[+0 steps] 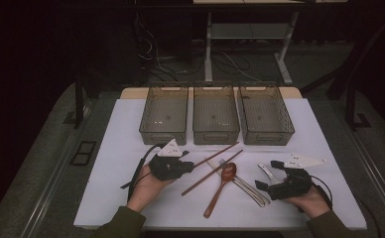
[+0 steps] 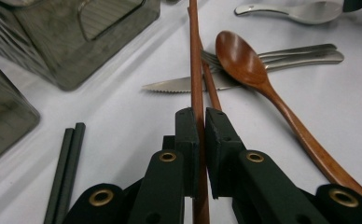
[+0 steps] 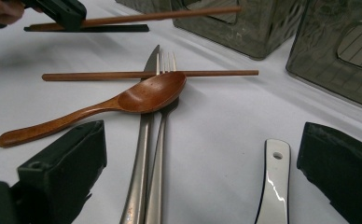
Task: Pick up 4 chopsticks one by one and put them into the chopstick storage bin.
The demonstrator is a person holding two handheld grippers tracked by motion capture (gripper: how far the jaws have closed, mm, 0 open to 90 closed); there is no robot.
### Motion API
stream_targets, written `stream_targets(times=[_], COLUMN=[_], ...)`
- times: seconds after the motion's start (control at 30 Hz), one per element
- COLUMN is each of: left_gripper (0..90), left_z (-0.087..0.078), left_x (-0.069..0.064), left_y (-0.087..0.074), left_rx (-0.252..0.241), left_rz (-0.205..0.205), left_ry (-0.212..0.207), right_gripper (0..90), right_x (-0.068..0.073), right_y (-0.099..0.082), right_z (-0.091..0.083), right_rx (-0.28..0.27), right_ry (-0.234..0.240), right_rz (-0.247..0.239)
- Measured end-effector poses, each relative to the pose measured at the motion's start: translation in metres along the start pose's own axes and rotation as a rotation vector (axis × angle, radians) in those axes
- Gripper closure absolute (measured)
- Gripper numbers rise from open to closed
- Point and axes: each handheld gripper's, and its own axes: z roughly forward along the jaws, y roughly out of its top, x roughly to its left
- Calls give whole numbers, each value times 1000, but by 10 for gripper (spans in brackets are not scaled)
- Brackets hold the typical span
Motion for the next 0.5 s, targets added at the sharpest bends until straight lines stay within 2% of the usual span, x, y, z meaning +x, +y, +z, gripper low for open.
stream_targets(times=[0.5], left_gripper=[831], left_z=[-15], left_x=[9], left_y=[11], left_rx=[0], left_rz=[9], left_ry=[-17], right_gripper=[11], right_x=[-1], right_y=[0], right_z=[0], right_rx=[-2], right_ry=[0], right_rz=[7])
